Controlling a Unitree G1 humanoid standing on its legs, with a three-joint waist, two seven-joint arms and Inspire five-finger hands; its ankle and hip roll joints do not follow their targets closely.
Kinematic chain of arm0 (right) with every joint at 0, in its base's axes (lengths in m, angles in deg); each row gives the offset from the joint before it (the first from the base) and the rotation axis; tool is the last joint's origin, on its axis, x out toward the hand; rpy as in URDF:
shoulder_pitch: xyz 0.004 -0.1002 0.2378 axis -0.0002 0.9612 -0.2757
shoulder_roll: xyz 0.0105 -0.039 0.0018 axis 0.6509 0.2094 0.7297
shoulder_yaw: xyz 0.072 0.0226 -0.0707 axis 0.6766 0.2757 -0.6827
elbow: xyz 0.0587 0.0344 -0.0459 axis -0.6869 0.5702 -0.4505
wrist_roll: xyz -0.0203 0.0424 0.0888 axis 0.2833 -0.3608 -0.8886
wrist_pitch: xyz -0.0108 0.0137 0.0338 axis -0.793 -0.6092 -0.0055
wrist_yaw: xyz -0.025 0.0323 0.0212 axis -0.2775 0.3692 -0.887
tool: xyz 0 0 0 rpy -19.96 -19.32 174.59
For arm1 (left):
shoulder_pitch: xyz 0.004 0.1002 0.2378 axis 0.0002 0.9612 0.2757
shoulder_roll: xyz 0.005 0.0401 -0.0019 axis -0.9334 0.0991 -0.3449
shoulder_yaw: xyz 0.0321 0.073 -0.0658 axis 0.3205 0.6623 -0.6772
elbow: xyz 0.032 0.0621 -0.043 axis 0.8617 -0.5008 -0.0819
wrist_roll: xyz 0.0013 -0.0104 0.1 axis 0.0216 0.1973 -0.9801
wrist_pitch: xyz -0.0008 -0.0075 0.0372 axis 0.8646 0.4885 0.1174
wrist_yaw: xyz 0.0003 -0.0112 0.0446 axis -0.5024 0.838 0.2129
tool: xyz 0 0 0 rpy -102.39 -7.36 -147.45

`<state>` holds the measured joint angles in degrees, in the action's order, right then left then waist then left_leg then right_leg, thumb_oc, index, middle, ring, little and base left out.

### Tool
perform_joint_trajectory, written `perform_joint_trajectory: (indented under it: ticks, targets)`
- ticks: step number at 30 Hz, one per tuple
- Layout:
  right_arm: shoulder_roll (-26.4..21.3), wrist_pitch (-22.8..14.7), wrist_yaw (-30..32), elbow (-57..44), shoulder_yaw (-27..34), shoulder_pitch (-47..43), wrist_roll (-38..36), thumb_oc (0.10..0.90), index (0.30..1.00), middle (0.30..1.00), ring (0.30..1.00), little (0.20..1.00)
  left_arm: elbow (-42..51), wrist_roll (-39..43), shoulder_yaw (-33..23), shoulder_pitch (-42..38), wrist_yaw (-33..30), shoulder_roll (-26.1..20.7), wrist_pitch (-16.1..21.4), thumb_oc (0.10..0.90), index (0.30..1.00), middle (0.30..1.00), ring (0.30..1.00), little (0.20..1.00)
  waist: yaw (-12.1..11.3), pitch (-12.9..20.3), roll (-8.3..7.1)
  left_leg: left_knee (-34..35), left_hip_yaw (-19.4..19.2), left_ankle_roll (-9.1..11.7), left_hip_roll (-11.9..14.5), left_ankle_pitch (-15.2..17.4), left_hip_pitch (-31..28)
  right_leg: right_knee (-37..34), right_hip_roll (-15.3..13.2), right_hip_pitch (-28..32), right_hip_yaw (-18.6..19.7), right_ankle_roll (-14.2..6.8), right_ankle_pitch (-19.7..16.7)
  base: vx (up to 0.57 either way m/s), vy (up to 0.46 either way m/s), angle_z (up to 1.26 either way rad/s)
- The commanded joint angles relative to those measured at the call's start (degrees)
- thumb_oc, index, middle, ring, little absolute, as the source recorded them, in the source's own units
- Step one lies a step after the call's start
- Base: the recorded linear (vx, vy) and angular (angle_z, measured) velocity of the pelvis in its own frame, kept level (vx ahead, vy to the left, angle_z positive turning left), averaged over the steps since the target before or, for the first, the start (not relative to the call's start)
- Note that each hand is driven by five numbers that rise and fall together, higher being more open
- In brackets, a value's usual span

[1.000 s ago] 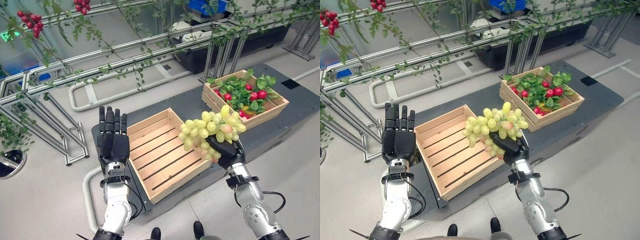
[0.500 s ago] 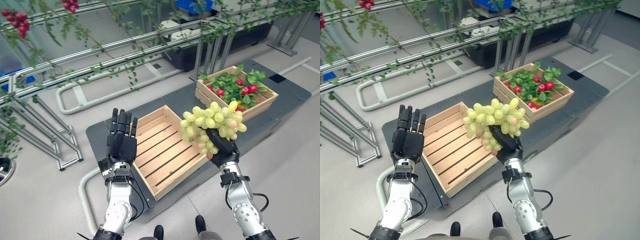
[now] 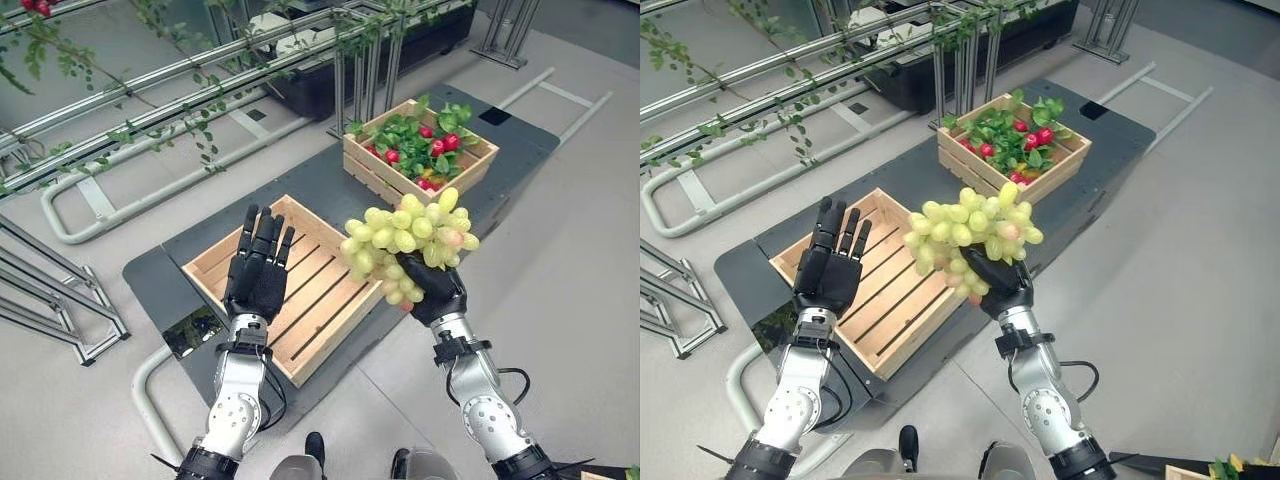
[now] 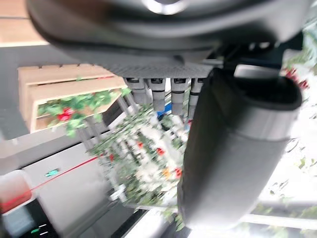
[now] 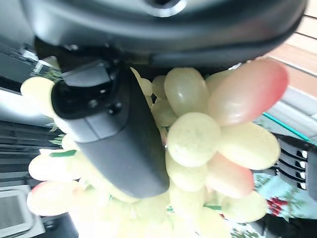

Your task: Pick up the fruits from the basket on one side to the basket on the other side

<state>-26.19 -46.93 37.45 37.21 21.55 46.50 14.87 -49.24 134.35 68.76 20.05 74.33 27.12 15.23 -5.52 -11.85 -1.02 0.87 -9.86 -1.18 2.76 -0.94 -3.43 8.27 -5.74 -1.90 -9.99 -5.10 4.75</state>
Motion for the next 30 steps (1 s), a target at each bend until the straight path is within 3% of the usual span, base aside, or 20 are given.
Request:
perform_joint_trajectory:
  ticks: [1,4,6,11,13,20,21,22,23,24,25,29,30]
  targets:
    - [3.3,-6.6,-5.8,-7.7,0.9,-4.1,0.1,0.4,0.3,0.3,0.3,0.3,6.3,-5.3,1.1,-5.7,2.2,-0.9,1.4,0.8,0.9,0.9,0.9,0.9,0.3,8.2,-0.11,4.1,1.3,-2.3,-5.7,-2.5,5.1,-4.5,-4.2,8.9,-4.5,-1.0,-5.2,-0.16,-0.235,-1.12]
    - [2.8,-6.9,-5.4,-7.8,0.5,-4.5,1.8,0.4,0.3,0.3,0.3,0.3,6.0,-5.0,1.4,-5.3,2.8,-0.3,1.7,0.8,0.9,0.9,0.9,0.9,0.4,8.7,-0.47,4.1,-1.3,-1.1,-4.5,-3.2,6.0,-10.0,-3.3,9.1,-5.2,-1.3,-6.3,-0.15,-0.232,-1.06]
    - [1.9,-7.2,-4.4,-8.5,0.9,-4.1,2.5,0.4,0.3,0.3,0.3,0.3,5.8,-4.7,2.0,-5.1,3.8,0.5,1.9,0.8,0.9,0.9,0.9,0.9,1.6,8.5,-0.9,4.1,-2.0,-0.1,-3.5,-3.8,6.8,-13.3,-1.8,8.5,-3.1,-0.6,-7.8,-0.19,-0.298,-0.84]
    - [1.0,-8.8,-5.1,-8.0,1.8,-2.7,3.4,0.4,0.3,0.3,0.3,0.3,4.7,-4.5,3.5,-5.6,5.4,1.8,2.1,0.8,0.9,0.9,0.9,0.9,3.6,8.6,-1.26,4.1,-2.7,1.0,-1.9,-4.7,8.6,-13.3,0.6,5.7,-0.6,0.9,-7.7,-0.16,-0.234,-0.5]
    - [-0.5,-9.6,-6.1,-8.1,3.2,-1.0,3.2,0.4,0.3,0.3,0.3,0.3,3.8,-3.8,4.1,-5.0,7.8,2.6,1.3,0.8,0.9,0.9,0.9,0.9,5.4,8.5,-1.47,4.1,-3.3,2.0,-0.2,-5.9,9.5,-13.3,3.1,5.0,1.6,2.4,-7.4,-0.17,-0.308,-0.22]
    - [-2.5,-10.7,-6.0,-8.6,5.4,1.8,3.8,0.4,0.3,0.3,0.3,0.3,3.0,-1.4,5.9,-4.7,9.7,3.0,1.4,0.8,0.9,0.9,0.9,0.9,8.5,8.2,-1.95,2.6,-2.8,3.5,2.7,-7.6,10.5,-13.3,6.2,4.2,6.0,4.4,-7.9,-0.11,-0.176,-0.24]
    - [-3.0,-9.6,-6.7,-8.8,6.2,2.2,3.6,0.4,0.3,0.3,0.3,0.3,3.2,-0.7,6.3,-4.9,9.3,2.8,2.0,0.8,0.9,0.9,0.9,0.9,8.6,8.3,-2.34,-0.4,1.6,3.3,2.6,-6.8,11.2,-13.3,6.4,4.1,8.2,4.9,-8.2,-0.07,-0.114,-0.42]
    - [-3.1,-9.3,-6.7,-8.8,6.4,2.3,3.7,0.4,0.3,0.3,0.3,0.3,3.3,-0.4,6.4,-4.9,9.3,2.7,1.9,0.8,0.9,0.9,0.9,0.9,8.5,8.3,-2.43,-1.2,2.7,3.2,2.6,-6.6,11.4,-13.3,6.5,4.1,8.8,5.0,-8.2,-0.03,-0.067,-0.53]
    - [-3.4,-8.0,-8.3,-8.4,6.6,2.4,3.2,0.4,0.3,0.3,0.3,0.3,3.4,-0.4,6.3,-4.4,8.7,2.8,3.3,0.8,0.9,0.9,0.9,0.9,8.1,8.5,-2.56,-3.4,8.1,2.7,1.1,-5.4,11.8,-13.3,6.8,4.0,11.6,5.2,-8.5,0.0,-0.019,-0.67]
    - [-3.4,-7.8,-8.5,-8.3,6.6,2.4,3.1,0.4,0.3,0.3,0.3,0.3,3.5,-0.4,6.3,-4.3,8.6,2.8,3.4,0.8,0.9,0.9,0.9,0.9,8.1,8.7,-2.56,-3.5,8.8,2.6,0.8,-5.3,11.9,-13.3,6.8,3.8,11.8,5.2,-8.6,0.05,-0.003,-1.01]
    - [-3.1,-7.3,-8.1,-8.5,6.0,2.1,3.7,0.4,0.3,0.3,0.3,0.3,4.7,-1.3,6.2,-3.1,7.6,2.8,3.7,0.8,0.9,0.9,0.9,0.9,7.0,9.3,-2.28,-2.4,14.3,1.6,-1.9,-3.8,10.9,-13.3,7.5,3.7,14.4,5.2,-8.7,0.05,0.007,-1.01]
    - [-2.9,-7.9,-5.9,-9.2,4.9,2.2,5.0,0.4,0.3,0.3,0.3,0.3,6.1,-1.2,5.9,-2.0,8.3,2.5,2.0,0.8,0.9,0.9,0.9,0.9,6.1,10.3,-1.77,0.1,18.6,0.8,-3.8,-4.1,9.1,-13.3,8.4,3.5,16.7,5.2,-8.6,0.08,0.051,-1.2]
    - [-2.4,-7.7,-5.0,-9.0,4.2,2.0,5.0,0.4,0.3,0.3,0.3,0.3,6.4,-0.8,6.0,-1.5,8.3,2.5,2.2,0.8,0.9,0.9,0.9,0.9,5.4,10.5,-1.74,0.0,22.9,0.5,-5.0,-4.1,8.7,-13.3,8.4,3.3,18.2,5.0,-9.0,0.06,0.071,-1.59]
